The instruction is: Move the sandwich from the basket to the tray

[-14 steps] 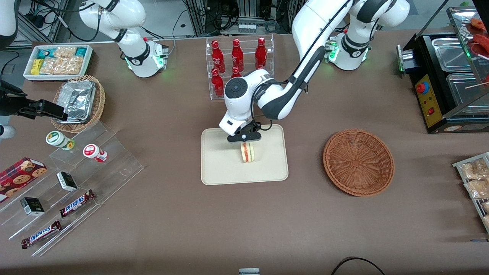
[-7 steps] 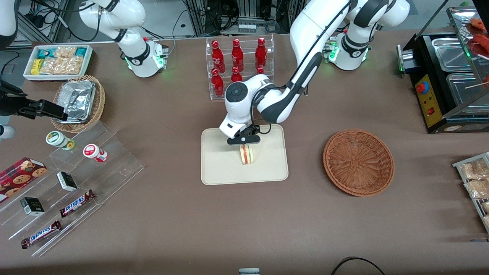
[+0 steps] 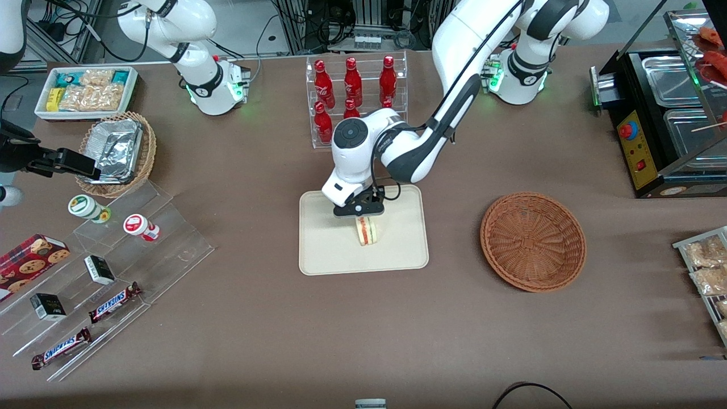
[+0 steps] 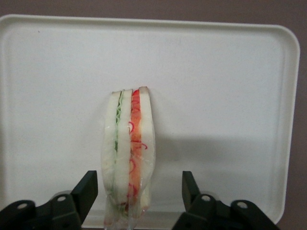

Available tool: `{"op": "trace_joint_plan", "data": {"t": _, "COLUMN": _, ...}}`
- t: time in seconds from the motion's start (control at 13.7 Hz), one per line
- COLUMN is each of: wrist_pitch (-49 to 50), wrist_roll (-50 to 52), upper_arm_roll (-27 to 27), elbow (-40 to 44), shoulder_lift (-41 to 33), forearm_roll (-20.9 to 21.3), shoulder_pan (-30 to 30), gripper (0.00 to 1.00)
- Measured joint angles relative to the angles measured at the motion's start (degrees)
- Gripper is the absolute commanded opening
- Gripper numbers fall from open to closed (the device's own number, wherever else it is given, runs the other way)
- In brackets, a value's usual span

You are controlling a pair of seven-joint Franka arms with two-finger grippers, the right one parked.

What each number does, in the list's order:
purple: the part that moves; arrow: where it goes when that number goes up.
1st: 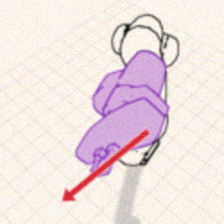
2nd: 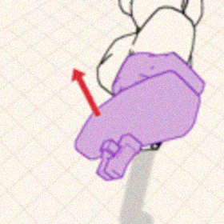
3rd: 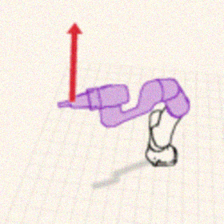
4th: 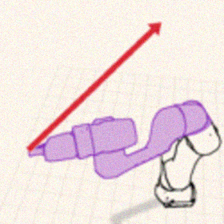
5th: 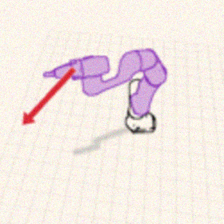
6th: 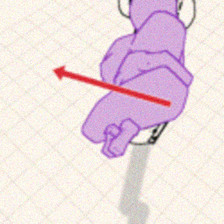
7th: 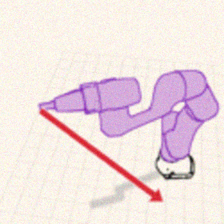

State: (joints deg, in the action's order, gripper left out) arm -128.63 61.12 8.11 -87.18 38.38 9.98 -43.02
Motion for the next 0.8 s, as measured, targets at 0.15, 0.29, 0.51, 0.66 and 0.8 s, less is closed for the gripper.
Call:
{"op": "trace_joint_plan", "data": {"t": 0.15, "wrist_pitch": 1.66, "wrist_roll": 3.15, "upper_arm_roll": -0.38, "elbow": 0.47, "shoulder_lift": -3.00, "forearm_roll": -0.01, "shoulder_pan": 0.15, "gripper": 1.00}}
{"op": "trace_joint_plan", "data": {"t": 0.29, "wrist_pitch": 6.12, "wrist_roll": 6.26, "upper_arm_roll": -0.74, "elbow": 0.62, "shoulder_lift": -6.80, "forearm_roll": -0.01, "shoulder_pan": 0.90, "gripper": 1.00}}
{"op": "trace_joint_plan", "data": {"t": 0.51, "wrist_pitch": 13.45, "wrist_roll": 7.94, "upper_arm_roll": -0.86, "elbow": 0.64, "shoulder_lift": -13.20, "forearm_roll": -1.41, "shoulder_pan": 4.67, "gripper": 1.00}}
{"op": "trace_joint_plan", "data": {"t": 0.66, "wrist_pitch": 18.10, "wrist_roll": 7.22, "upper_arm_roll": -0.91, "elbow": 0.42, "shoulder_lift": -17.24, "forearm_roll": -1.68, "shoulder_pan": 7.62, "gripper": 1.00}}
{"op": "trace_joint_plan", "data": {"t": 0.8, "wrist_pitch": 22.81, "wrist_roll": 4.26, "upper_arm_roll": -0.97, "elbow": 0.10, "shoulder_lift": -20.65, "forearm_roll": -2.13, "shoulder_pan": 10.32, "gripper": 1.00}}
